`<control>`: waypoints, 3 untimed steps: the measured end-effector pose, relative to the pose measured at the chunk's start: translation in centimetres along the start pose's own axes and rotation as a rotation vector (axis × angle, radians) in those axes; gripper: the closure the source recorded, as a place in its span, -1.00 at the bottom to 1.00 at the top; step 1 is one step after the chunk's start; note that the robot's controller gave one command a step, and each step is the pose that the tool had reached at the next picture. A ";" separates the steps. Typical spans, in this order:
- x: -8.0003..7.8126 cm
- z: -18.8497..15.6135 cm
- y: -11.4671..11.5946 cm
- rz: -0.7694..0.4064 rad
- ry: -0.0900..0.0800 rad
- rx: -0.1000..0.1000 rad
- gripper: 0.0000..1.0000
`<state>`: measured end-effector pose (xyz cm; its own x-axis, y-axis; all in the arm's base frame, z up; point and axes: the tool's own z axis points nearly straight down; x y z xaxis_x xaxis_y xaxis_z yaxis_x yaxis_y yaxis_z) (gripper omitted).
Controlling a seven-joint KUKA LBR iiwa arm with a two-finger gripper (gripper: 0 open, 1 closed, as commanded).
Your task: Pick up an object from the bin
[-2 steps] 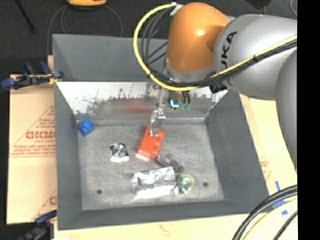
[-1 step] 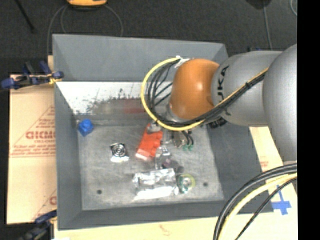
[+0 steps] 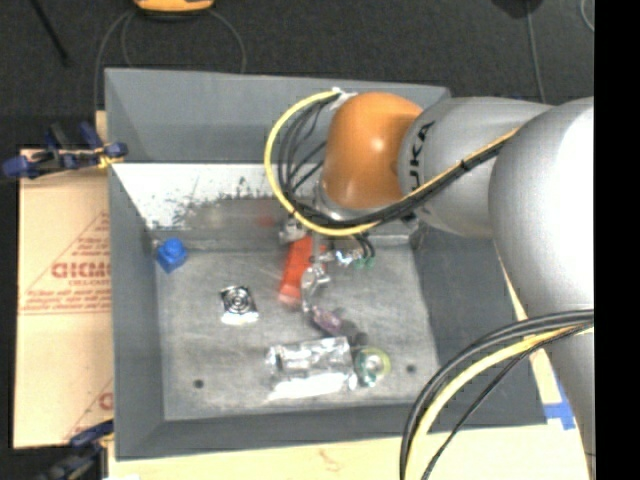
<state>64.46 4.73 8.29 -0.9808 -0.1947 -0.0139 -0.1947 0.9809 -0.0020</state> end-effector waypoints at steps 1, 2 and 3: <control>1.9 0.6 -3.9 0.001 0.001 -0.002 -1.00; 1.6 0.4 -3.8 0.002 -0.008 -0.001 1.00; 2.2 -12.6 -4.0 0.012 0.001 0.001 1.00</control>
Offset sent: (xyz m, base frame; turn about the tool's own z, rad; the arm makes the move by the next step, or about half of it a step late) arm -0.0141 -0.0402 -0.0107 -0.0024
